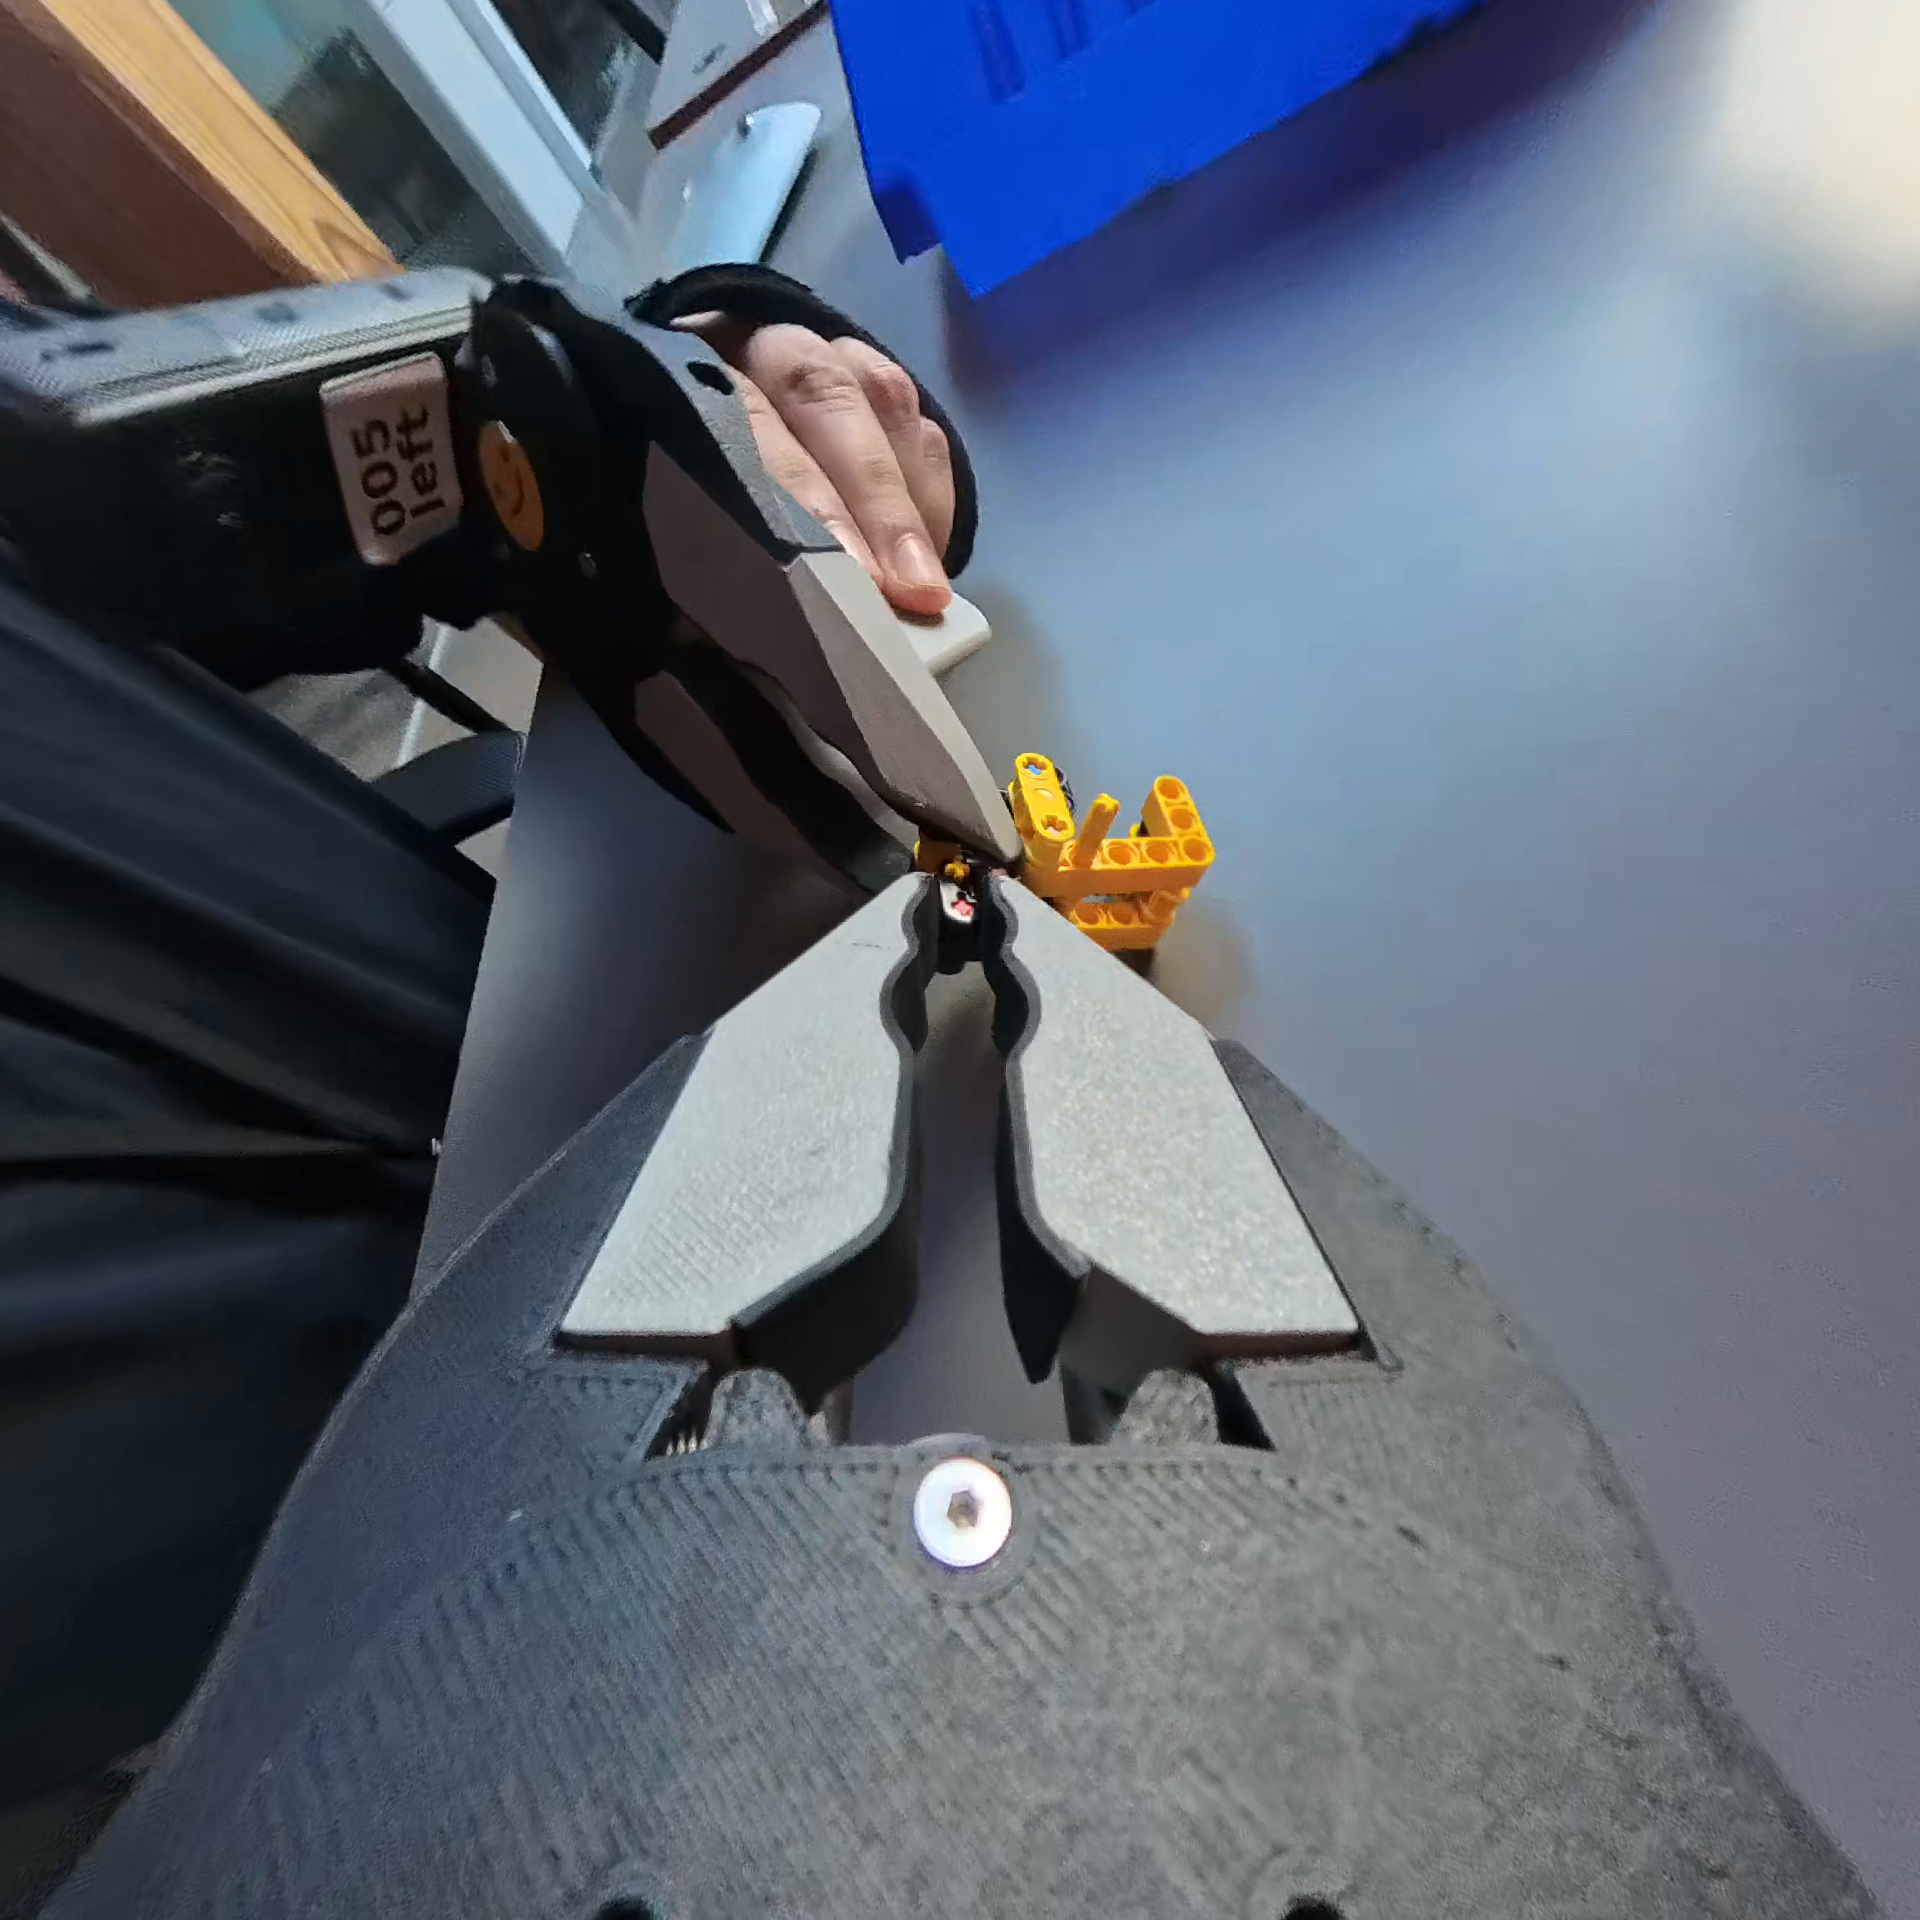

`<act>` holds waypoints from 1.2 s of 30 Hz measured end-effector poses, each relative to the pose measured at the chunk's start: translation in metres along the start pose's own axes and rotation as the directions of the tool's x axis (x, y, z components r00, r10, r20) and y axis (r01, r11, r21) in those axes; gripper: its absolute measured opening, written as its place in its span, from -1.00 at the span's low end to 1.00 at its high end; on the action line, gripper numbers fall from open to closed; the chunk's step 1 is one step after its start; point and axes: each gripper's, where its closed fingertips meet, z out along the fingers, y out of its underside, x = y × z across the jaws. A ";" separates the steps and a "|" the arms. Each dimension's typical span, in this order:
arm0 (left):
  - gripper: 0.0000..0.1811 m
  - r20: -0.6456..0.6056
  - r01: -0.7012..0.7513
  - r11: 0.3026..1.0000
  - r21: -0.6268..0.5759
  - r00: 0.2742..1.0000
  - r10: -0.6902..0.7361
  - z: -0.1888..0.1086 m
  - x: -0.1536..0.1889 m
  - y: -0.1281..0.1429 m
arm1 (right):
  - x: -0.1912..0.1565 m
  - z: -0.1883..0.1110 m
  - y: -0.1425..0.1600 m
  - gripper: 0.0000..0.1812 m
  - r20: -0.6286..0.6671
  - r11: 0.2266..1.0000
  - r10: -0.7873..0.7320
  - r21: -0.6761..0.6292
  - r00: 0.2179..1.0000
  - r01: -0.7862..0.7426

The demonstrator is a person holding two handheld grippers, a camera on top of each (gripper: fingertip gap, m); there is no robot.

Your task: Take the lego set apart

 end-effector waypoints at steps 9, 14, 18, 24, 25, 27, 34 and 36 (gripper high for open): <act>-0.73 0.081 0.216 0.975 -0.044 0.974 -0.212 0.000 -0.015 0.010 | 0.028 -0.003 -0.028 -1.00 -0.218 0.966 0.085 0.259 0.972 -0.027; -0.73 0.041 0.127 0.992 -0.015 0.991 -0.126 0.011 0.007 -0.017 | 0.041 -0.052 -0.064 -1.00 -0.173 0.880 0.113 0.474 0.978 -0.017; -0.73 0.008 0.271 0.963 0.012 0.963 -0.271 0.000 -0.011 0.000 | 0.012 -0.042 -0.028 -1.00 -0.182 0.970 -0.123 0.186 0.976 0.157; -0.73 0.009 0.211 0.977 0.028 0.977 -0.211 -0.001 -0.013 0.003 | -0.002 -0.026 -0.019 -0.72 -0.180 0.976 -0.193 0.065 0.965 0.207; -0.73 0.007 0.209 0.978 0.030 0.978 -0.209 -0.002 -0.013 0.004 | 0.003 -0.029 -0.019 -0.71 -0.220 0.974 -0.201 0.060 0.955 0.219; -0.73 0.002 0.204 0.978 0.033 0.979 -0.204 -0.002 -0.012 0.004 | 0.005 -0.033 -0.022 -0.84 -0.273 0.959 -0.254 0.056 0.928 0.279; -0.73 -0.007 0.226 0.974 0.027 0.974 -0.226 0.000 -0.013 0.002 | 0.021 -0.023 -0.020 -0.93 -0.516 0.801 -0.591 -0.284 0.620 0.527; -0.72 -0.002 0.219 0.975 0.026 0.976 -0.219 0.001 -0.013 0.001 | 0.015 -0.015 -0.019 -0.95 -0.494 0.768 -0.634 -0.318 0.595 0.555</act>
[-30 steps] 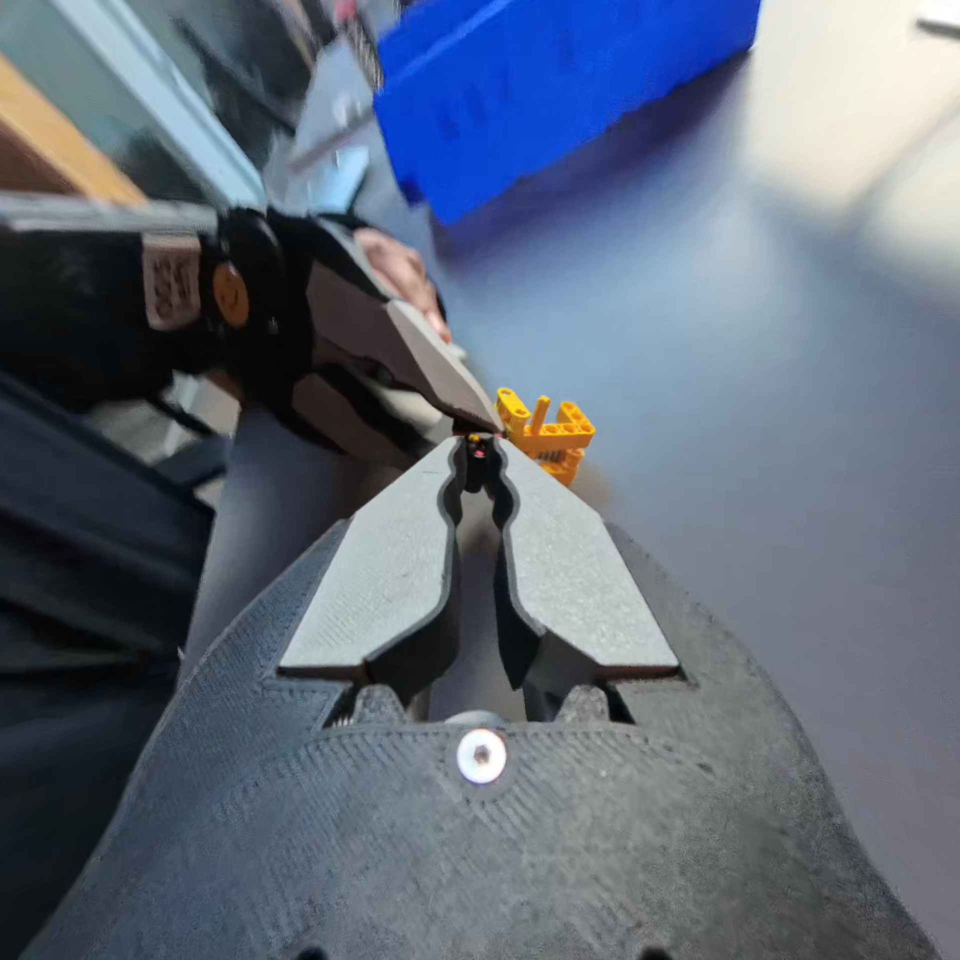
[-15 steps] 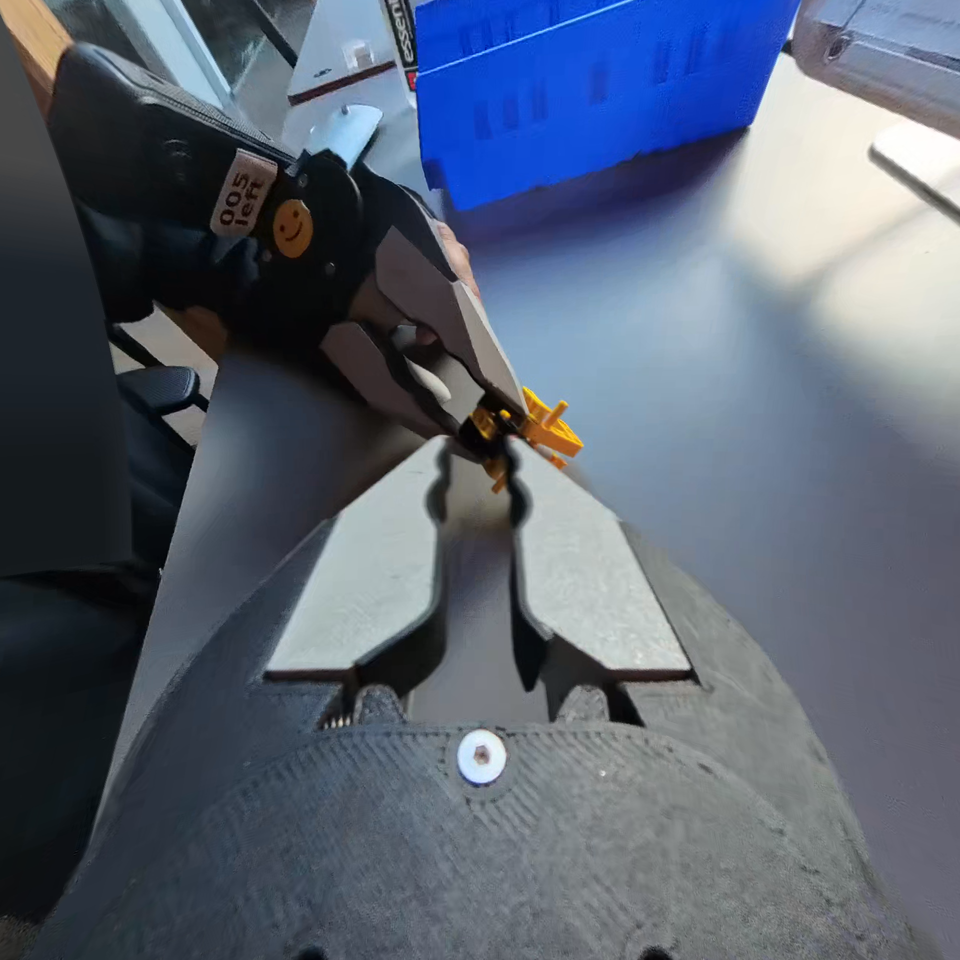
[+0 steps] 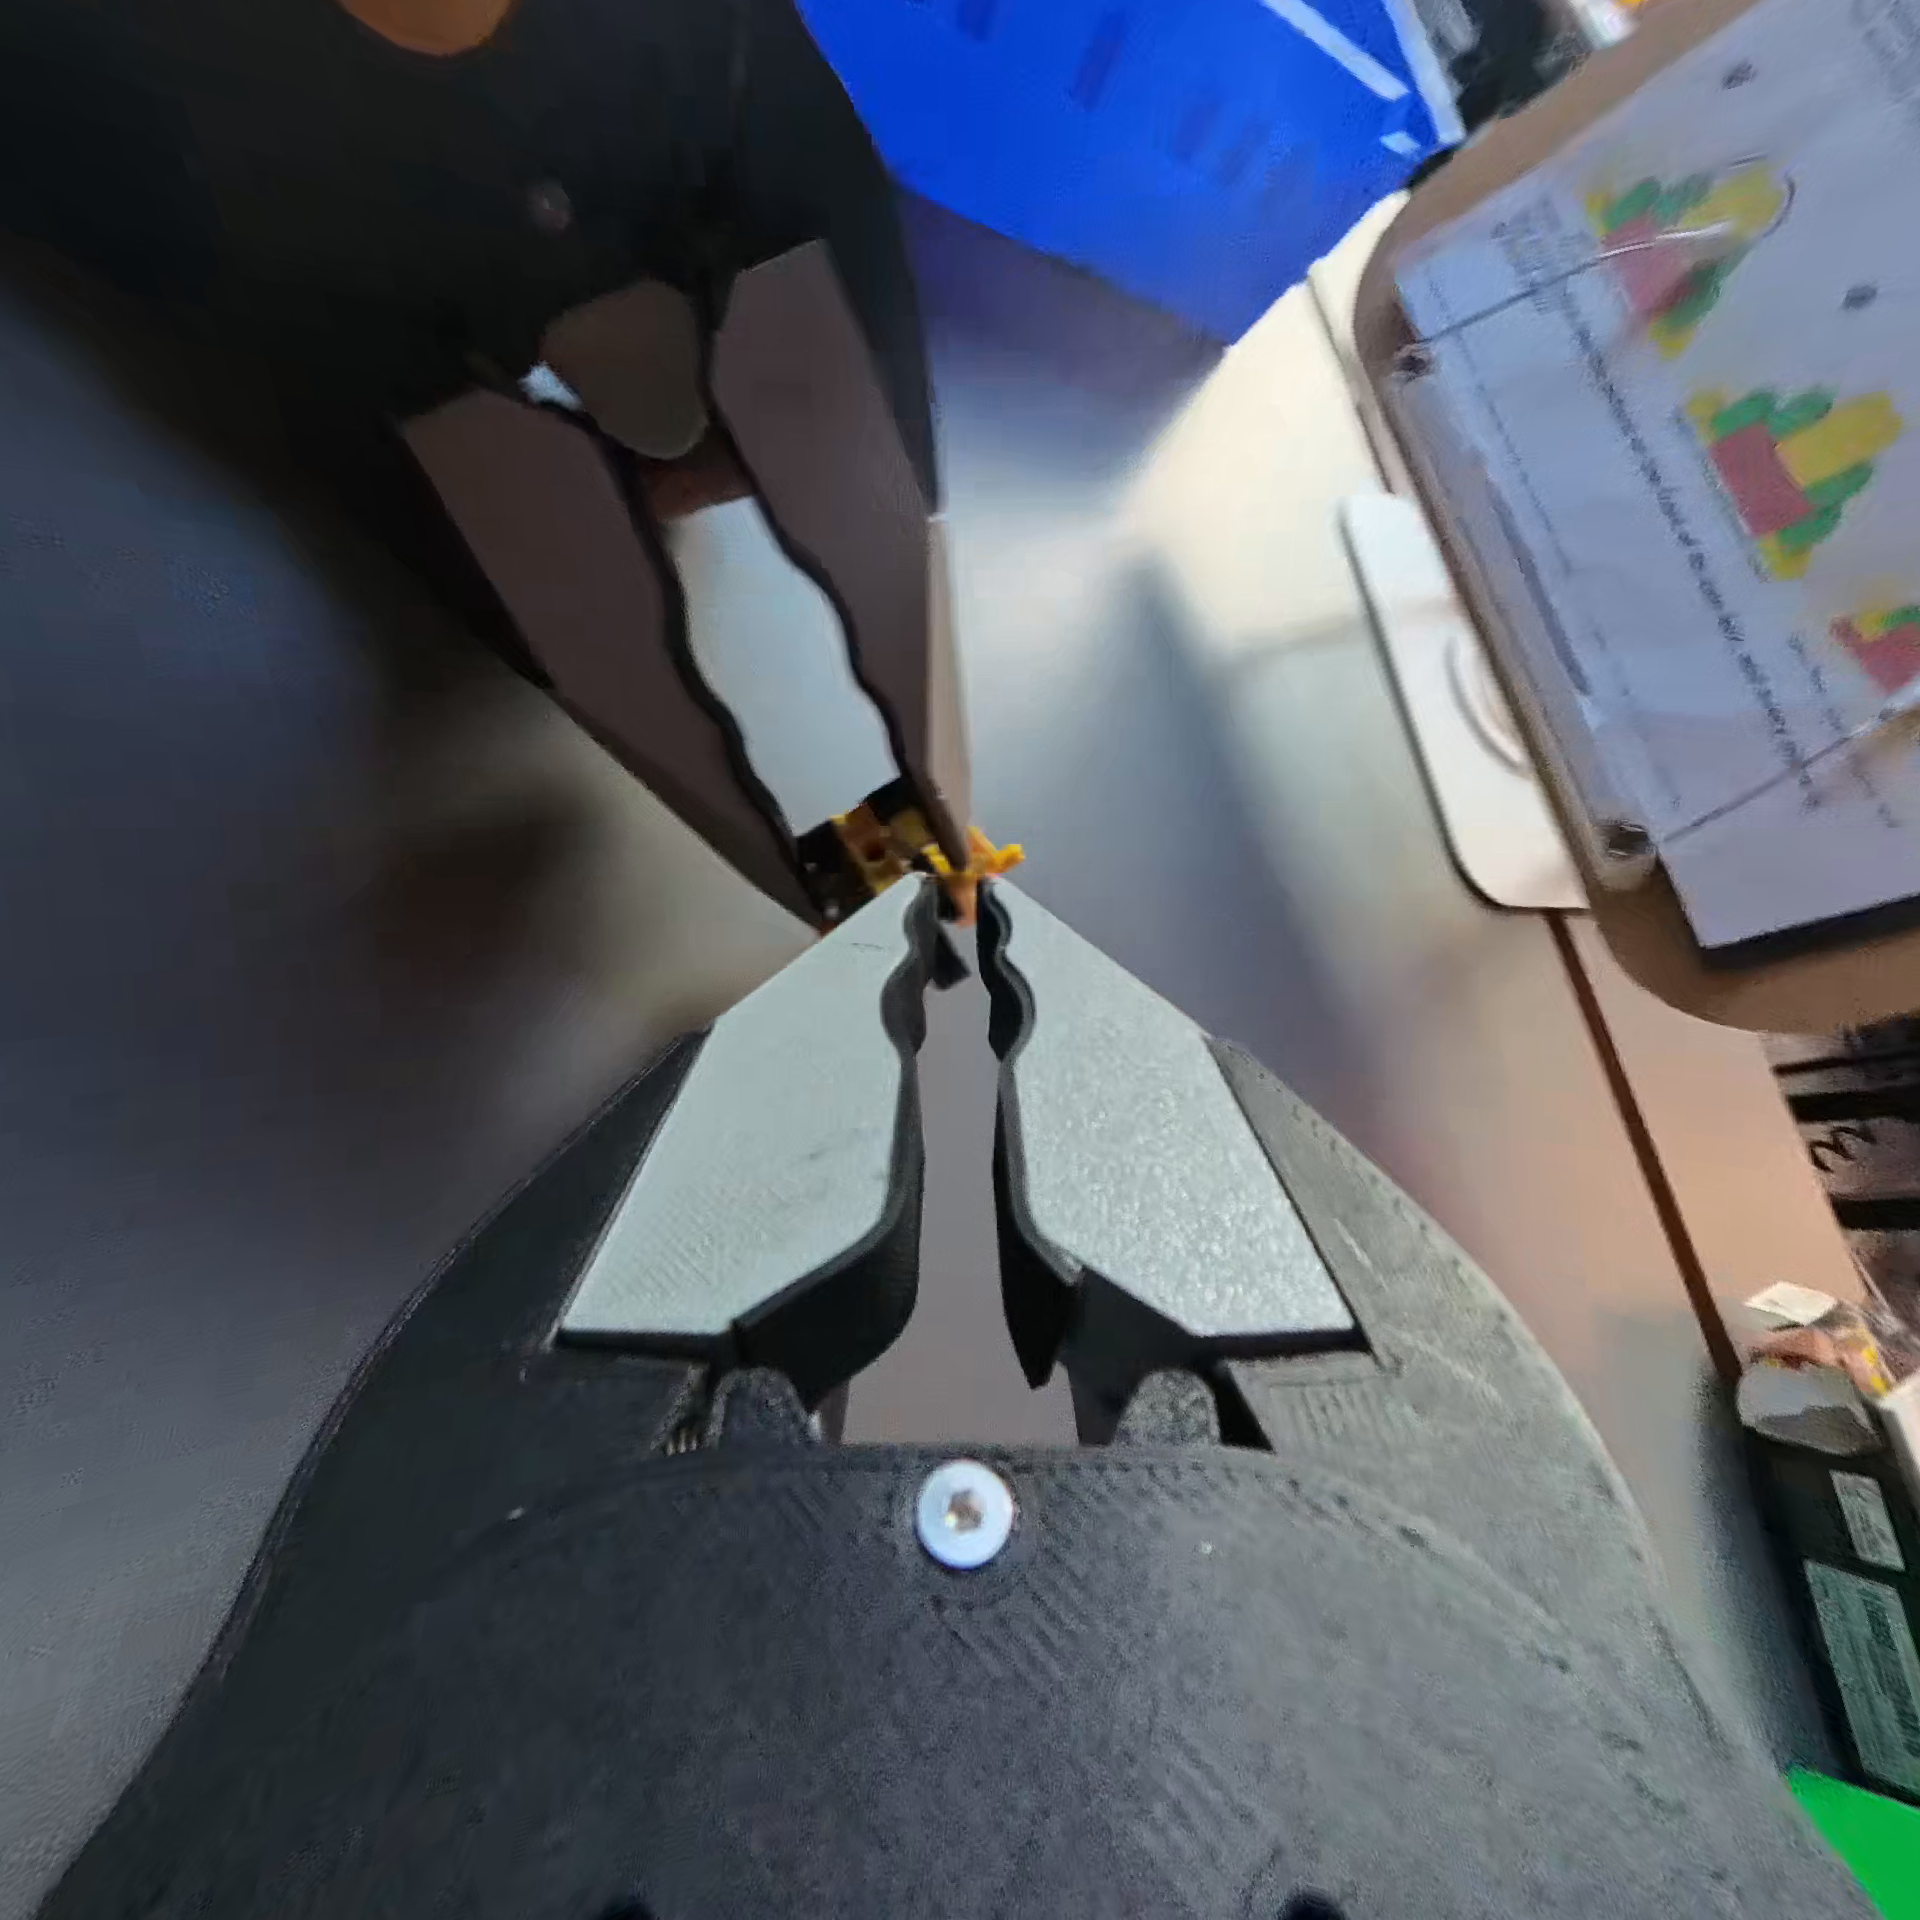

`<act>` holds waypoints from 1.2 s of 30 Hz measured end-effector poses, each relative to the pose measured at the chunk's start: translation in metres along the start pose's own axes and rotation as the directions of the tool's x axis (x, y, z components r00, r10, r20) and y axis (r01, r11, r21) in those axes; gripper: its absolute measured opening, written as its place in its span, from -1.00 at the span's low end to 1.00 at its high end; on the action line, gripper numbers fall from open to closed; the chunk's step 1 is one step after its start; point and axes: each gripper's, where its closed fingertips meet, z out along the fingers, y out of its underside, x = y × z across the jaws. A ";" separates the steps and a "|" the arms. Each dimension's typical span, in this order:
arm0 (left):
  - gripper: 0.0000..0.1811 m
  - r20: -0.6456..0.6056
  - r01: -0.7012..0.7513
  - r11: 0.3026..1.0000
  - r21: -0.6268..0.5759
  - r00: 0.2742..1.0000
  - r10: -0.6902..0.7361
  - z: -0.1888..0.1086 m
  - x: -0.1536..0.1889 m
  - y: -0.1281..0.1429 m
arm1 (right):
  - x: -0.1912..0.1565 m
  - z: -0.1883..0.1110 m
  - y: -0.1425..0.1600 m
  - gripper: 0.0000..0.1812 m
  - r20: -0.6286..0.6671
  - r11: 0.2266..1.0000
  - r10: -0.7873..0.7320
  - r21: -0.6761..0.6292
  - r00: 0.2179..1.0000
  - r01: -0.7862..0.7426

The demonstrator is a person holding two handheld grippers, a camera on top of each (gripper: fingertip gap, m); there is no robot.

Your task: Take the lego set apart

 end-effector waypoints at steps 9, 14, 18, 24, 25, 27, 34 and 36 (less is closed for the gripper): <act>-0.73 -0.001 -0.019 1.000 -0.017 1.000 0.019 0.001 0.001 -0.001 | -0.004 0.005 0.010 -0.96 -0.043 0.962 -0.195 -0.202 0.980 0.183; -0.73 -0.079 -0.161 0.987 -0.010 0.984 0.160 0.006 0.035 -0.012 | 0.002 0.025 0.041 -1.00 -0.121 0.837 -0.464 -0.385 0.877 0.390; -0.74 -0.078 -0.055 0.998 0.038 0.995 0.058 -0.005 0.015 -0.005 | 0.009 0.011 0.036 -1.00 -0.107 0.954 -0.197 -0.251 0.975 0.165; -0.74 -0.165 0.038 0.936 0.349 0.986 0.021 -0.031 0.015 -0.042 | -0.033 0.008 0.018 -0.76 0.174 1.000 -0.002 0.000 0.985 0.002; -0.74 -0.168 0.013 0.939 0.343 0.985 0.048 -0.030 0.019 -0.042 | -0.036 0.007 0.016 -0.77 0.210 1.000 0.022 -0.001 0.977 -0.022; -0.74 -0.163 -0.028 0.946 0.322 0.983 0.084 -0.027 0.025 -0.040 | -0.041 0.003 0.009 -0.89 0.262 0.997 0.050 0.044 0.964 -0.063; -0.74 -0.167 0.015 0.958 0.288 0.985 0.035 -0.029 0.021 -0.035 | -0.044 -0.003 0.008 -0.93 0.260 0.996 0.043 0.066 0.965 -0.063; -0.74 -0.156 -0.007 0.974 0.227 0.987 0.044 -0.024 0.021 -0.027 | -0.046 -0.002 0.013 -0.85 0.282 0.995 0.064 0.050 0.957 -0.081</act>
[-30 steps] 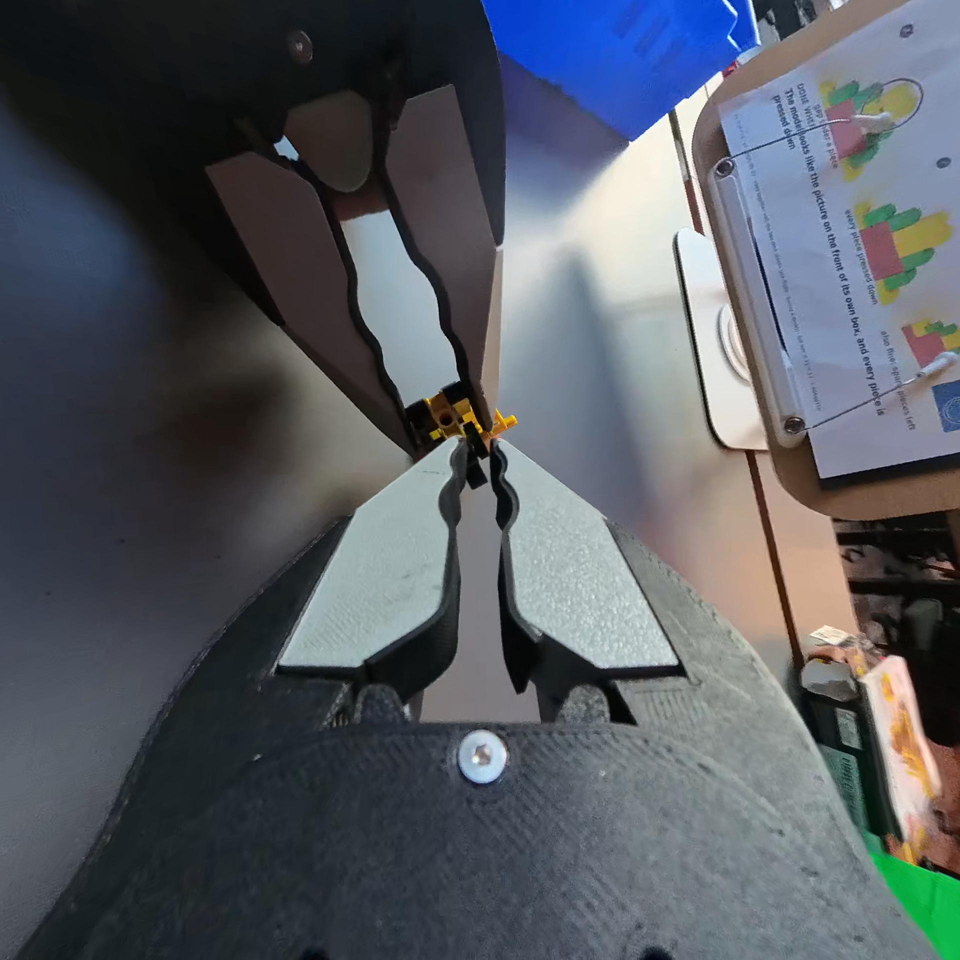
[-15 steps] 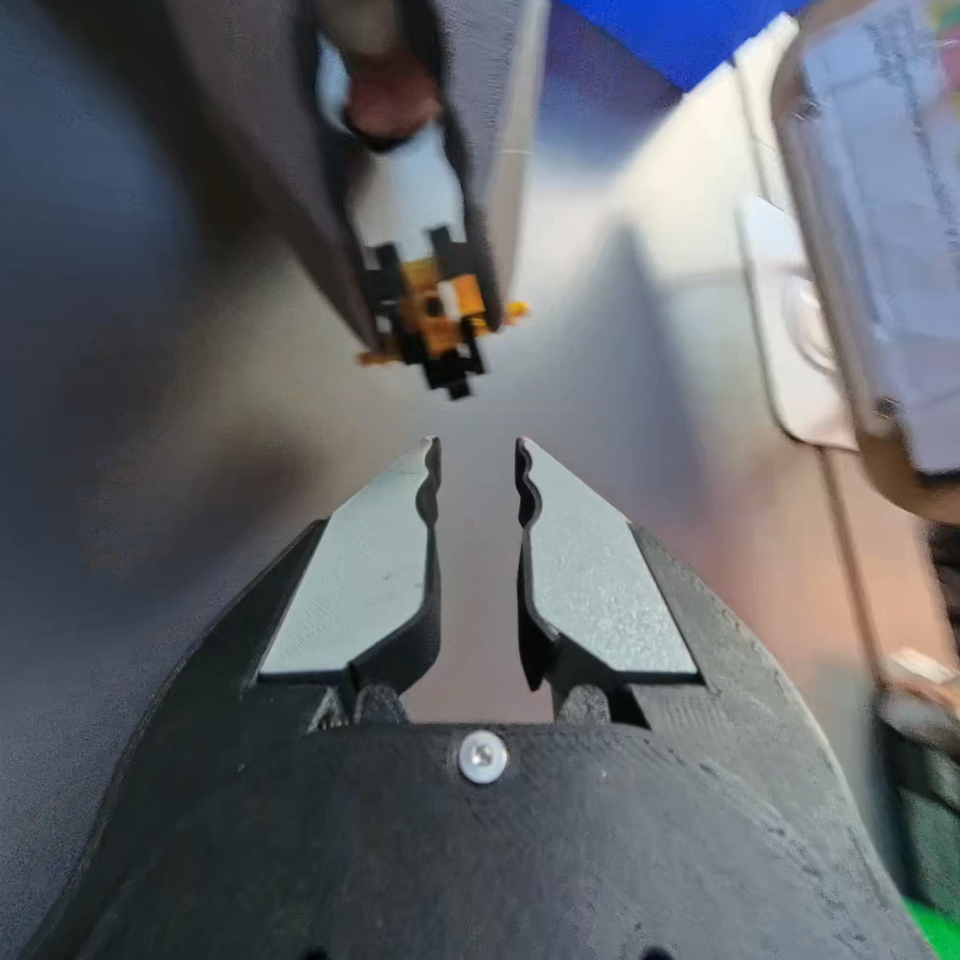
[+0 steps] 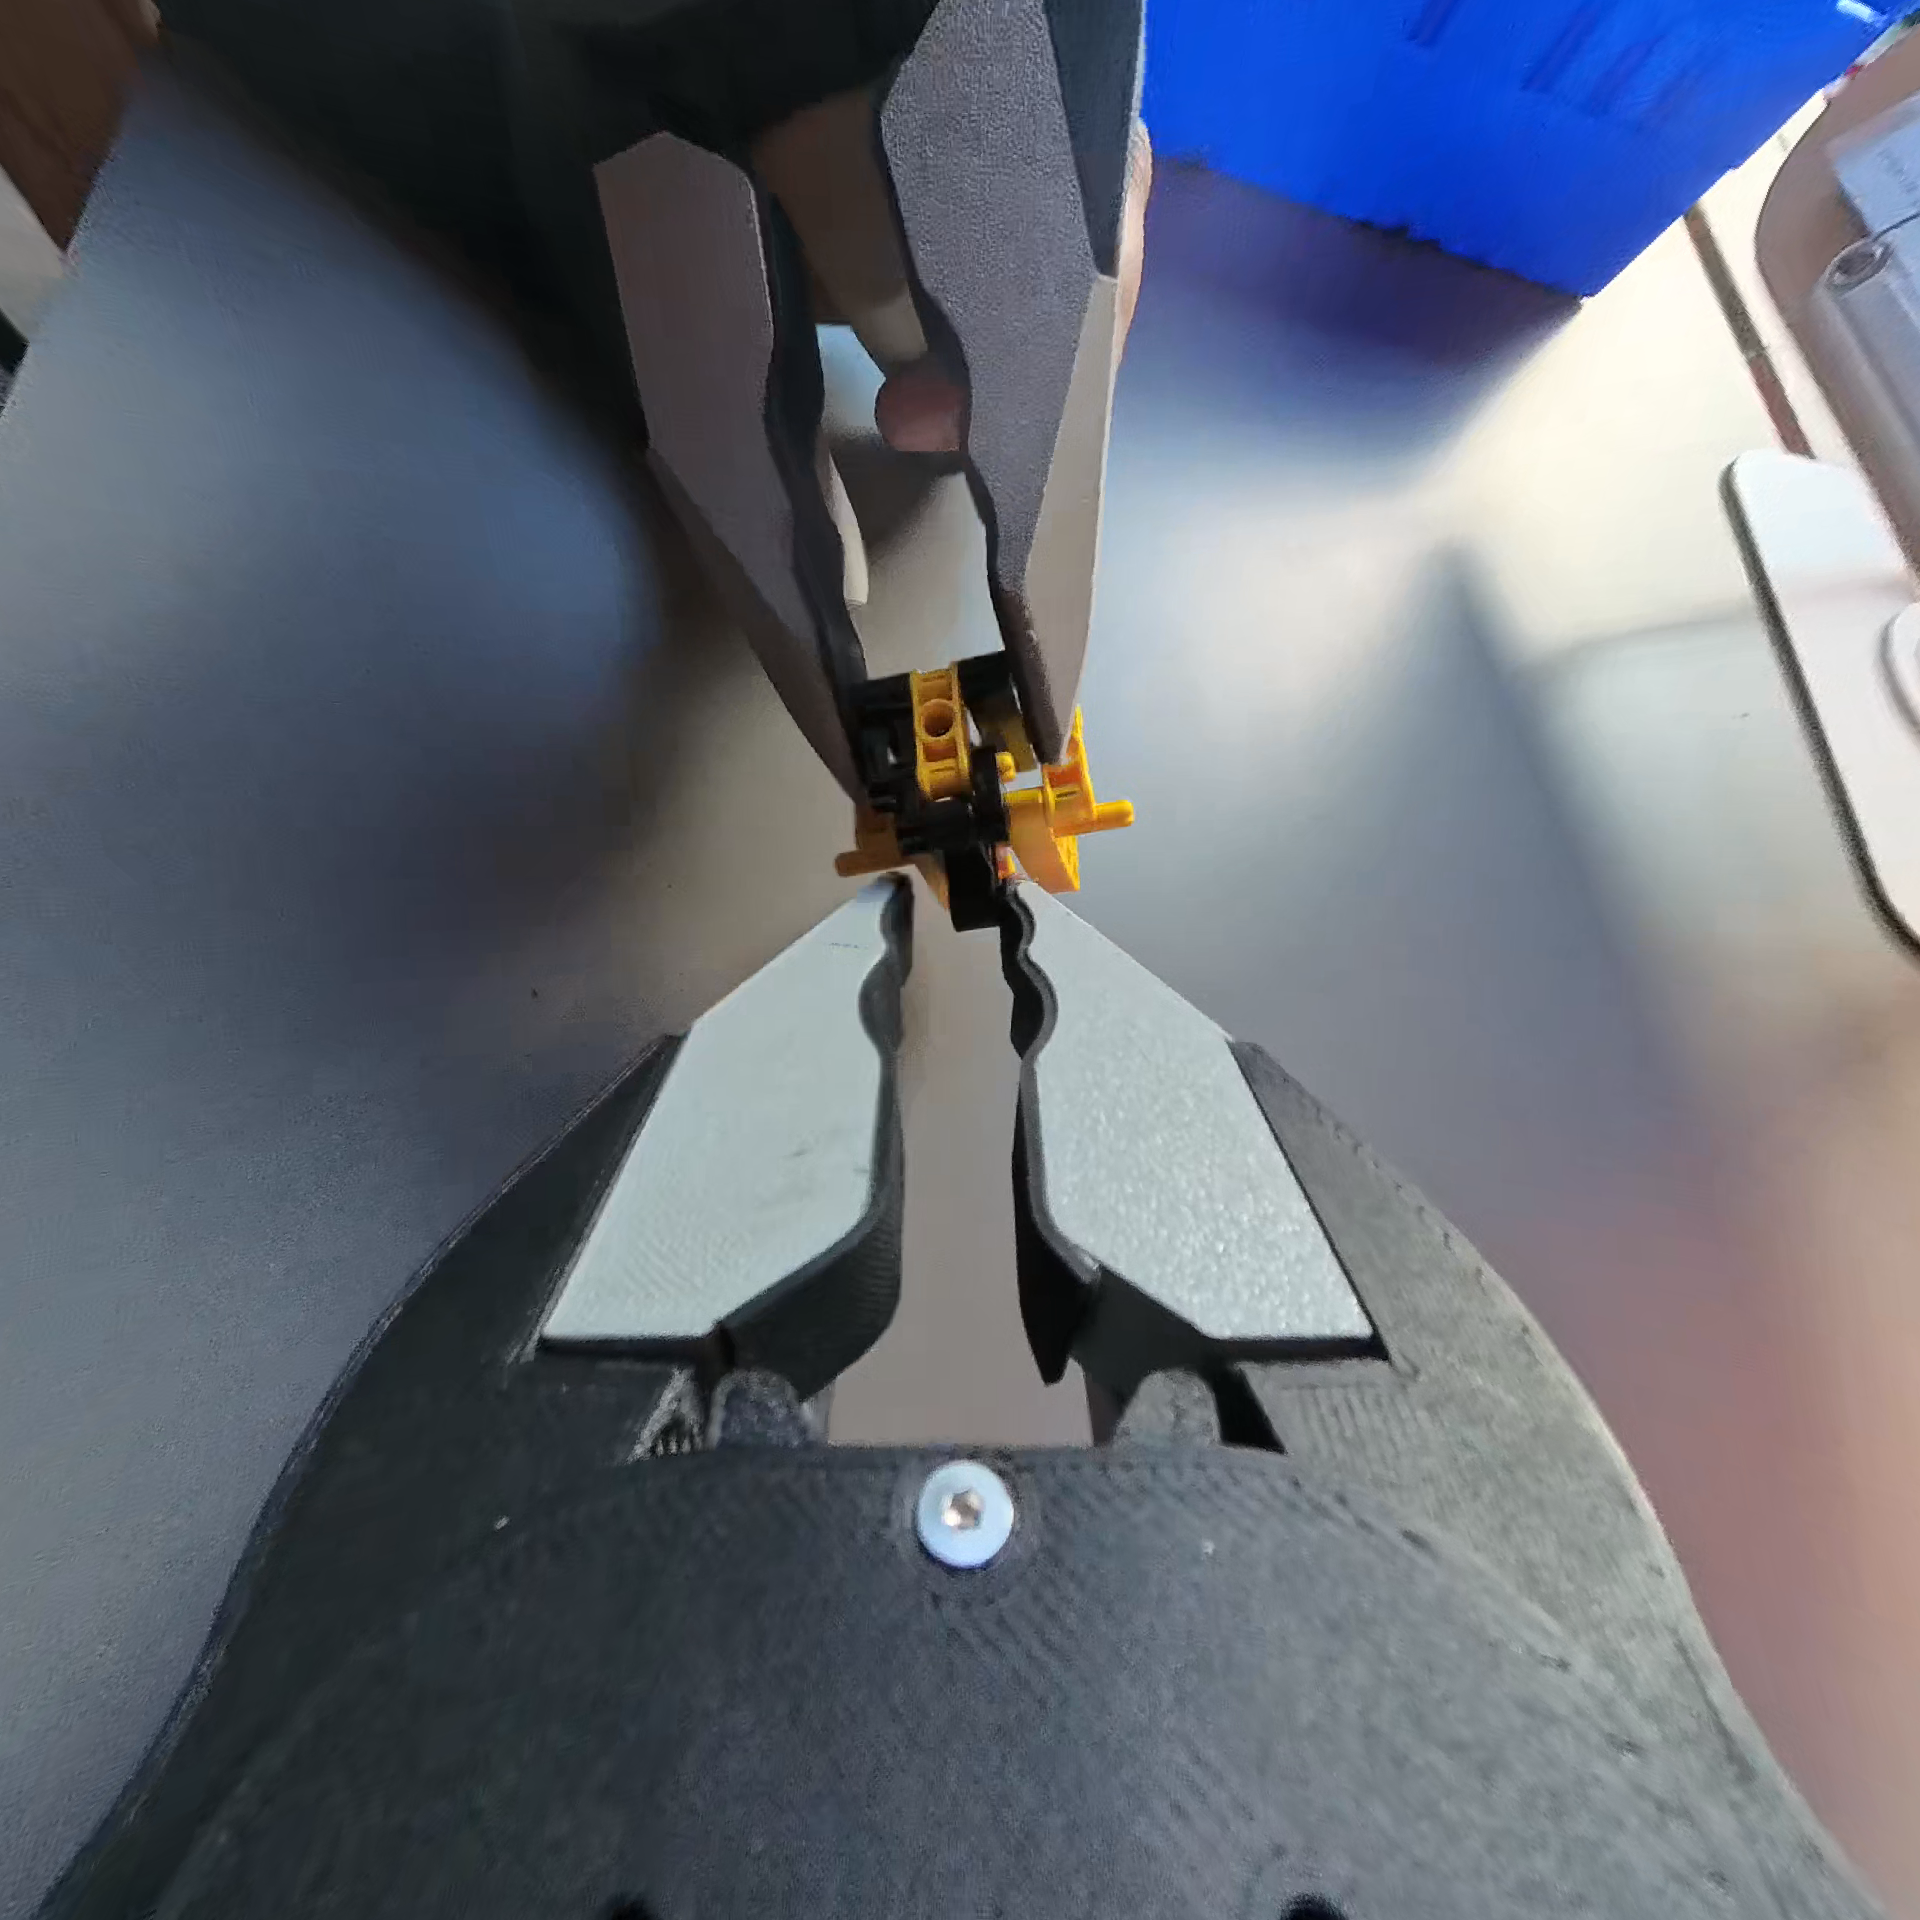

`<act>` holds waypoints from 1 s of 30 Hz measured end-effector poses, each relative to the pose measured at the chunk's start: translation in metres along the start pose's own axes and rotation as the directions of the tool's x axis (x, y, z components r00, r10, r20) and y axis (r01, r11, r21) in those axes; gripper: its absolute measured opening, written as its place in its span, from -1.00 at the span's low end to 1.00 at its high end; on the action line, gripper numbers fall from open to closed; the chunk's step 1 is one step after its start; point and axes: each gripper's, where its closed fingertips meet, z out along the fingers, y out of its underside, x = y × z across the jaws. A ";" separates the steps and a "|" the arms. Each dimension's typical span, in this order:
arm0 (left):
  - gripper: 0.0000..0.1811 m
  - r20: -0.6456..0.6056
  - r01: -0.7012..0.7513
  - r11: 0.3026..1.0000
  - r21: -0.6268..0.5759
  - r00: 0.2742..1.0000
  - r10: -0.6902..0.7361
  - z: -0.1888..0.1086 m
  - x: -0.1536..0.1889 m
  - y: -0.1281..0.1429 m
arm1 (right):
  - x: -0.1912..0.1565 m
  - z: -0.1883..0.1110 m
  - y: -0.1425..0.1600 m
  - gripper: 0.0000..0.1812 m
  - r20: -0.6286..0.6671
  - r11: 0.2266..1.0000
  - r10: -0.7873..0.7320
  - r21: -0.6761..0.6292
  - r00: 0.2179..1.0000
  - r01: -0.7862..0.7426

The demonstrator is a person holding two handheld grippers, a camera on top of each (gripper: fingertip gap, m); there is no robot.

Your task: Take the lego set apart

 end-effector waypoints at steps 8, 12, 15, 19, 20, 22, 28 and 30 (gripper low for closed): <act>-0.73 0.011 0.070 0.997 -0.029 0.998 -0.070 0.001 -0.006 0.005 | 0.005 -0.006 -0.015 -0.78 -0.044 0.996 -0.003 0.094 0.999 0.007; -0.73 -0.023 0.082 0.997 -0.006 0.996 -0.082 -0.001 -0.001 0.000 | 0.002 0.003 -0.012 -0.83 -0.065 0.998 -0.040 0.055 0.997 0.043; -0.74 -0.013 0.111 0.990 -0.083 0.994 -0.113 -0.003 0.000 0.011 | 0.002 0.005 -0.007 -0.84 -0.018 0.998 0.023 0.065 1.000 -0.022; -0.69 0.001 0.136 0.983 -0.121 0.991 -0.137 -0.011 -0.003 0.020 | 0.004 0.009 -0.003 -0.84 0.008 0.995 0.066 0.079 0.998 -0.066; -0.68 -0.002 0.155 0.980 -0.127 0.988 -0.157 -0.011 -0.004 0.021 | 0.004 0.010 -0.004 -0.84 0.012 0.994 0.070 0.079 0.997 -0.071; -0.69 -0.017 0.212 0.966 -0.146 0.976 -0.216 -0.010 -0.003 0.023 | 0.004 0.010 -0.005 -0.84 0.010 0.994 0.059 0.087 0.998 -0.060; -0.64 -0.047 0.218 0.958 -0.186 0.972 -0.230 -0.009 0.004 0.027 | 0.000 0.006 -0.016 -0.84 -0.032 0.993 -0.032 0.116 0.999 0.036; -0.64 -0.044 0.214 0.959 -0.186 0.973 -0.226 -0.008 0.004 0.027 | 0.000 0.005 -0.016 -0.84 -0.025 0.992 -0.023 0.125 0.999 0.026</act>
